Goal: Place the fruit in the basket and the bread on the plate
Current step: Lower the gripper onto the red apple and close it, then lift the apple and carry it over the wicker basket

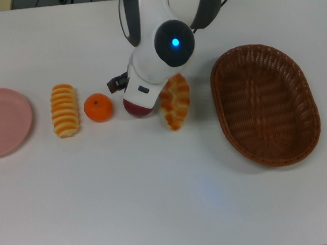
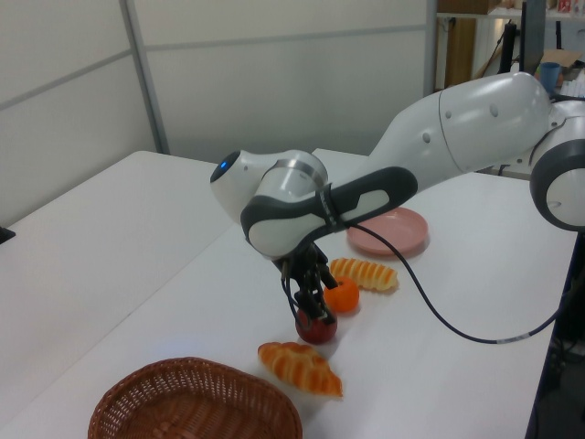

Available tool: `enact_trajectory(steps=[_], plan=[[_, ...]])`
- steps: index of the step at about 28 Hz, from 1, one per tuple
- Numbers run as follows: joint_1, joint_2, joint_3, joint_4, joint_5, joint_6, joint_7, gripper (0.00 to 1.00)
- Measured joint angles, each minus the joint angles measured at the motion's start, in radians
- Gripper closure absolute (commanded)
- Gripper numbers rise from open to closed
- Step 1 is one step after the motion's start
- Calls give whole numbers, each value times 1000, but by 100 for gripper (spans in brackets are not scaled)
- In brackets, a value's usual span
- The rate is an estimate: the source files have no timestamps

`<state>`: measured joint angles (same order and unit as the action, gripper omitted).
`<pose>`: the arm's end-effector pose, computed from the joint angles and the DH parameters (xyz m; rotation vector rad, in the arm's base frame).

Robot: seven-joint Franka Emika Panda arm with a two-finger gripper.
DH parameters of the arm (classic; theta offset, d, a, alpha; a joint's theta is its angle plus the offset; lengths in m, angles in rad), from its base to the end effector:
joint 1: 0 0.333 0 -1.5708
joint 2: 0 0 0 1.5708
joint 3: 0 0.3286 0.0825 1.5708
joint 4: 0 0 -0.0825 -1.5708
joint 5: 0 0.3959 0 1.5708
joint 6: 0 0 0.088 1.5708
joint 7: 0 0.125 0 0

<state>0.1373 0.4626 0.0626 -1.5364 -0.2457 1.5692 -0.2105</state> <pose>0.6383 0.0934 0.3537 2.7886 0.6576 -0.6244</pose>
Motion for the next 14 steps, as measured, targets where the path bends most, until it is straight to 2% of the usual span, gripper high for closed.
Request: enact_trajectory(steps=[12, 13, 14], plan=[[14, 81, 0, -4, -66, 94, 81, 0], [15, 83, 0, -4, -67, 98, 82, 3], [15, 85, 0, -4, -68, 103, 82, 16]])
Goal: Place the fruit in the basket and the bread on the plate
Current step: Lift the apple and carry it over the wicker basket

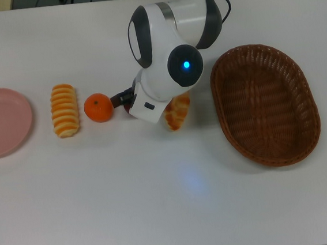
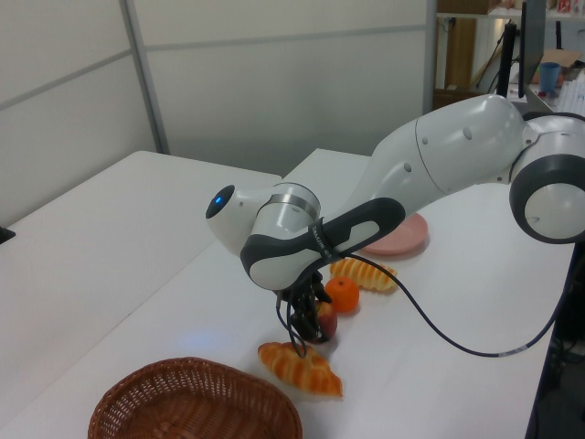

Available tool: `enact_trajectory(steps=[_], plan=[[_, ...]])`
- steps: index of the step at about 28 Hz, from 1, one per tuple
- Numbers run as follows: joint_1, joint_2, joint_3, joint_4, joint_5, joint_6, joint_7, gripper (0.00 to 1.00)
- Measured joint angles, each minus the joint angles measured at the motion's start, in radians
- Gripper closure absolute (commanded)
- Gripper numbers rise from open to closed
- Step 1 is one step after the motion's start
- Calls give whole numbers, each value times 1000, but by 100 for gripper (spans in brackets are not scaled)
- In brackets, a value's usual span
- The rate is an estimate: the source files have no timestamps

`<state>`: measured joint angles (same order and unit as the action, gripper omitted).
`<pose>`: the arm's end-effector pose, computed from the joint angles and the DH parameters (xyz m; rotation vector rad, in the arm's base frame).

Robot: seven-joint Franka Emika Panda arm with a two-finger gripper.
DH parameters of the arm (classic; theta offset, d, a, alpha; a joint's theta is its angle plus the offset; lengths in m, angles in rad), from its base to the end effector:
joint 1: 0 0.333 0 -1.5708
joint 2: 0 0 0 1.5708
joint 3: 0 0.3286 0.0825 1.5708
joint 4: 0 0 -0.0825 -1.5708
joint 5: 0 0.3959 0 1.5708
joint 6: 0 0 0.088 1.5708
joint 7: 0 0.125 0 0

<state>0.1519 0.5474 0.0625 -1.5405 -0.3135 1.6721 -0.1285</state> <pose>0.6524 0.1005 0.3011 2.7348 0.6093 -0.5701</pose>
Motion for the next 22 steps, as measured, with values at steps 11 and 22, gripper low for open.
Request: enact_trajectory(steps=[11, 22], plan=[[1, 2, 0, 13, -4, 50, 6, 100], [48, -119, 72, 83, 121, 54, 36, 100]])
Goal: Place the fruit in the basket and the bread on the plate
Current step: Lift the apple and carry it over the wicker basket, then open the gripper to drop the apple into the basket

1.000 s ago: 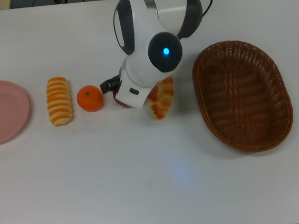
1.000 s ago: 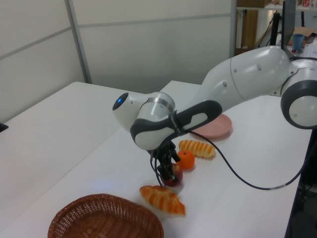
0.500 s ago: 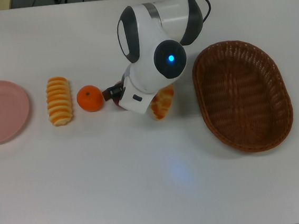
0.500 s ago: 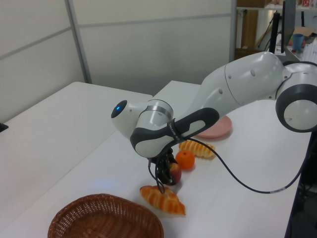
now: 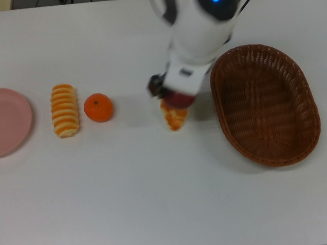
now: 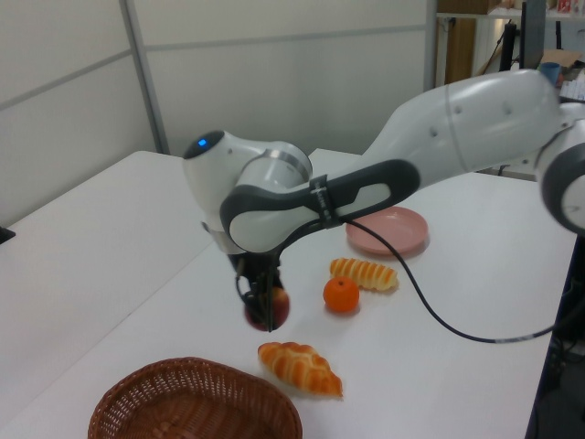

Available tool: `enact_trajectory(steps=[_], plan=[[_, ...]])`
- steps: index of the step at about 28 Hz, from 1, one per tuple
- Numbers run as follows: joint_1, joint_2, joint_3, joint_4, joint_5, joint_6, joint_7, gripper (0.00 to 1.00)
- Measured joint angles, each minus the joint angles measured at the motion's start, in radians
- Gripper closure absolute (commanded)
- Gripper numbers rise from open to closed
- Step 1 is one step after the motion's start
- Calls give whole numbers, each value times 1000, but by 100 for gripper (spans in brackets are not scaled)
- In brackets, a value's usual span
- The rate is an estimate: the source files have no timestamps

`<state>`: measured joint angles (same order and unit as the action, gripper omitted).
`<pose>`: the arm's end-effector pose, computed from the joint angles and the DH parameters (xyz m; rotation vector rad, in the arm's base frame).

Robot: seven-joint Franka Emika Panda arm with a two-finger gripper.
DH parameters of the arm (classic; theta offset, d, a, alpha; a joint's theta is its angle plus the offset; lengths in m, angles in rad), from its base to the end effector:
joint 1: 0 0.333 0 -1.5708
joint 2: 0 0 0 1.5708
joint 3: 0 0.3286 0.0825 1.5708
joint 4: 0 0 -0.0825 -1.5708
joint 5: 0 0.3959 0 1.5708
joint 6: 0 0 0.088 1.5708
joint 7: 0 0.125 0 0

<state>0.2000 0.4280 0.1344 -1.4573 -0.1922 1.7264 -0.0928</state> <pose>0.6540 0.1912 0.4193 2.9062 0.6868 -0.2060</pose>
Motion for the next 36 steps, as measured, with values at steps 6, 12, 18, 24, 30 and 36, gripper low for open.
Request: enact_trajectory(steps=[6, 12, 18, 24, 30, 36], plan=[[132, -29, 52, -4, -12, 0, 157, 100], [244, 43, 53, -24, -93, 1, 270, 89], [237, 126, 41, -23, -145, 23, 286, 0], [214, 114, 39, 2, -141, 24, 286, 0], [157, 49, 36, 38, -52, 24, 279, 0], [41, -41, 32, 38, -24, 4, 270, 0]])
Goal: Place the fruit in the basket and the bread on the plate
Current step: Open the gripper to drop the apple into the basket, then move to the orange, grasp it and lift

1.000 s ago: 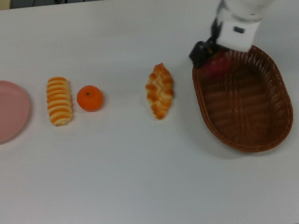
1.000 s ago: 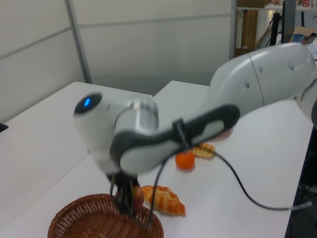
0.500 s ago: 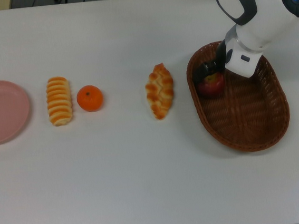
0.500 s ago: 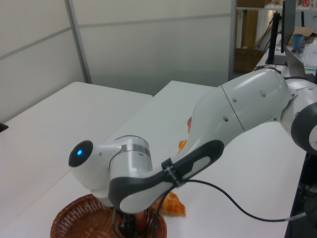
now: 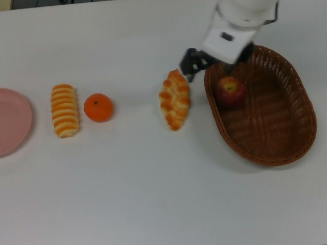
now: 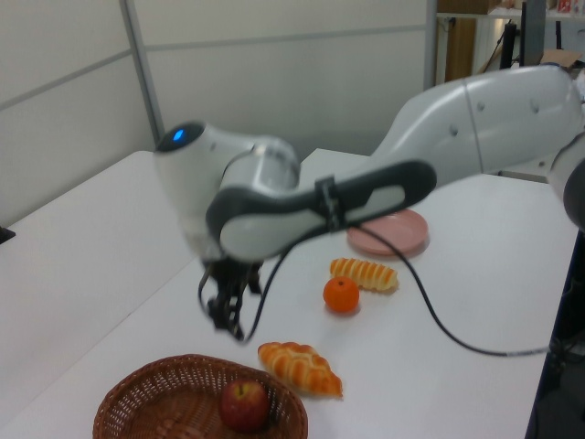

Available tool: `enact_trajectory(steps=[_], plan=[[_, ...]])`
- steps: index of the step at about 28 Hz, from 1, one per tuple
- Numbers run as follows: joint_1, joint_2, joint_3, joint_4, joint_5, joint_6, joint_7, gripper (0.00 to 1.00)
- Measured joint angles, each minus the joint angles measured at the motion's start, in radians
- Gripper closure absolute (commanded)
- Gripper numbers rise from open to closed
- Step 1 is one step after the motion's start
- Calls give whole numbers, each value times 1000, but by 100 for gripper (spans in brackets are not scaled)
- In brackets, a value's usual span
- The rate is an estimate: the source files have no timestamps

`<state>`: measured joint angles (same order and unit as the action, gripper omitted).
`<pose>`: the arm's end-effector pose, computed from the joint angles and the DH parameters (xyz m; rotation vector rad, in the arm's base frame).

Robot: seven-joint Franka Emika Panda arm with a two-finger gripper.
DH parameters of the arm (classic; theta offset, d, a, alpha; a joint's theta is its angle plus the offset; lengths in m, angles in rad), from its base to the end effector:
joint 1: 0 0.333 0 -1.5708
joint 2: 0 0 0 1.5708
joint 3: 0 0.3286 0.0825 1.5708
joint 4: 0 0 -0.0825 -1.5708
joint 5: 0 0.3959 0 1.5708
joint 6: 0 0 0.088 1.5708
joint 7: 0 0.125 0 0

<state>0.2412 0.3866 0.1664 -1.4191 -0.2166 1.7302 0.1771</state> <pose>0.6424 0.2336 0.4671 2.9523 0.3898 -0.0355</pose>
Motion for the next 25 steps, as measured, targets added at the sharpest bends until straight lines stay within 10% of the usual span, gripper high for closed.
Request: enact_trajectory(steps=[10, 25], plan=[[-252, 10, -11, -76, -34, -24, -125, 0], [-336, 148, -12, -111, -193, -21, -171, 0]])
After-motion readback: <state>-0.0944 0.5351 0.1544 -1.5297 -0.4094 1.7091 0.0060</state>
